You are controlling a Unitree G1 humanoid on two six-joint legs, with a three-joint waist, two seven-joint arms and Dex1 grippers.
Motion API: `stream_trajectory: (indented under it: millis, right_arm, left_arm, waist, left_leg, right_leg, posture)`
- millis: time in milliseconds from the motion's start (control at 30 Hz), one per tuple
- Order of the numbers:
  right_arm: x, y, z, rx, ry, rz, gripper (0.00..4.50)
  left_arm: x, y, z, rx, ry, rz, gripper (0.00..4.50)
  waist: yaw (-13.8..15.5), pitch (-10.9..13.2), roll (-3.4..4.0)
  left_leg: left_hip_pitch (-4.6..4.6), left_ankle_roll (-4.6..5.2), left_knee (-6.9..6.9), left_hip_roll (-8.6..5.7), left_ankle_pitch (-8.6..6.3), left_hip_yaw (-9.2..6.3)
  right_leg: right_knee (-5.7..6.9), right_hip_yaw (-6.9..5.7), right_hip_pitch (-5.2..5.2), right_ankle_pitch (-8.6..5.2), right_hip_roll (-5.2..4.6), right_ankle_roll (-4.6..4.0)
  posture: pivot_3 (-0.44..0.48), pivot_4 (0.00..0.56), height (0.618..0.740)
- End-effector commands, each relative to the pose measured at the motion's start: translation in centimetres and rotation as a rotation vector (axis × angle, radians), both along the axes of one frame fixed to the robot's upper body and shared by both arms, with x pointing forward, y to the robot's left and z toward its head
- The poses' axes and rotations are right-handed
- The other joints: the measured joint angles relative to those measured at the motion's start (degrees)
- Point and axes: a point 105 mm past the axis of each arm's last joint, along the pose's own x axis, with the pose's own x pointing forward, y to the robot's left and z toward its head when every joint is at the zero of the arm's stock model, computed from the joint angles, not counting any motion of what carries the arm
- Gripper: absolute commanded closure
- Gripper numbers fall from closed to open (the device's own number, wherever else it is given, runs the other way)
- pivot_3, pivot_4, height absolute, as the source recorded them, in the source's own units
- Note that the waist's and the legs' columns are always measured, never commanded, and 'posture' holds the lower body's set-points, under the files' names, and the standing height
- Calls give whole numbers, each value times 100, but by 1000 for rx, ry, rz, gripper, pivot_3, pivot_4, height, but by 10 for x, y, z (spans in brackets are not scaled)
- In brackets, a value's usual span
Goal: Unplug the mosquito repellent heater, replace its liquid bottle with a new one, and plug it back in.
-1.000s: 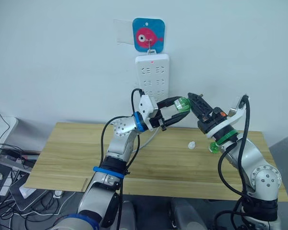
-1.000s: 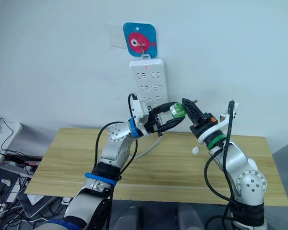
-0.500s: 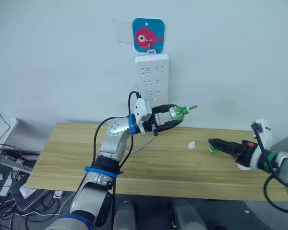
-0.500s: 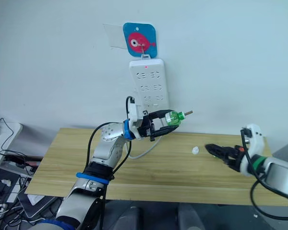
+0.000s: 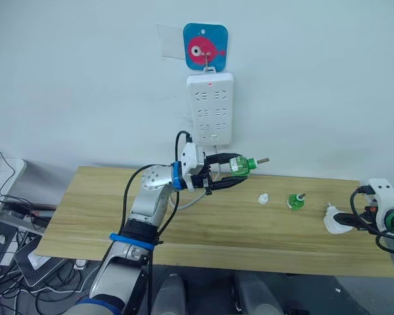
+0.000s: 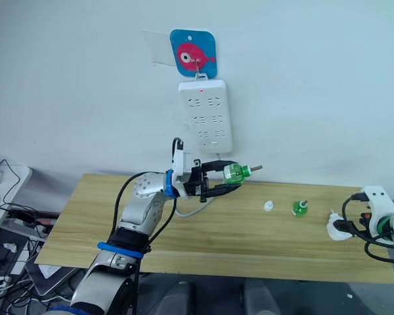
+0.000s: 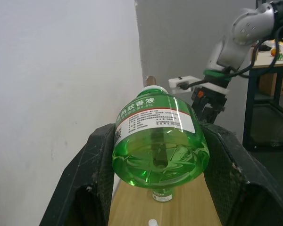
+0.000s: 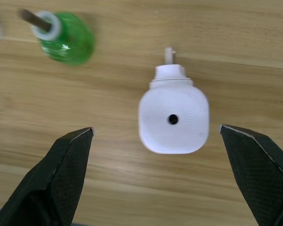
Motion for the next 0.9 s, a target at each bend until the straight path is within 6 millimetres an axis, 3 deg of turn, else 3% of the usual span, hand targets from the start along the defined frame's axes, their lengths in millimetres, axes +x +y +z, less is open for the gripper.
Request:
stream_trajectory:
  millis: [33,567,900]
  right_arm:
    - [8,-10,2,-63,-11,37,29]
    - [13,-26,-27,-76,67,-8,29]
    - [17,-18,-38,-54,74,41,29]
  left_arm:
    - [-5,2,10,-20,-33,0,2266]
    - [-4,5,10,-5,-35,29,2266]
    - [-3,7,11,9,-42,29,2266]
  waist:
    - [16,25,1]
    - [119,135,-3]
    - [114,142,-6]
  left_leg:
    - [0,0,1,-1,0,0]
    - [-3,-1,0,-6,0,-2]
    - [-3,-1,0,-6,0,-2]
  right_leg:
    - [0,-1,0,1,-1,-1]
    - [-3,-4,0,13,-11,-21]
    - [-2,-4,0,12,-12,-21]
  posture:
    - [42,232,740]
    - [71,248,740]
    - [76,252,740]
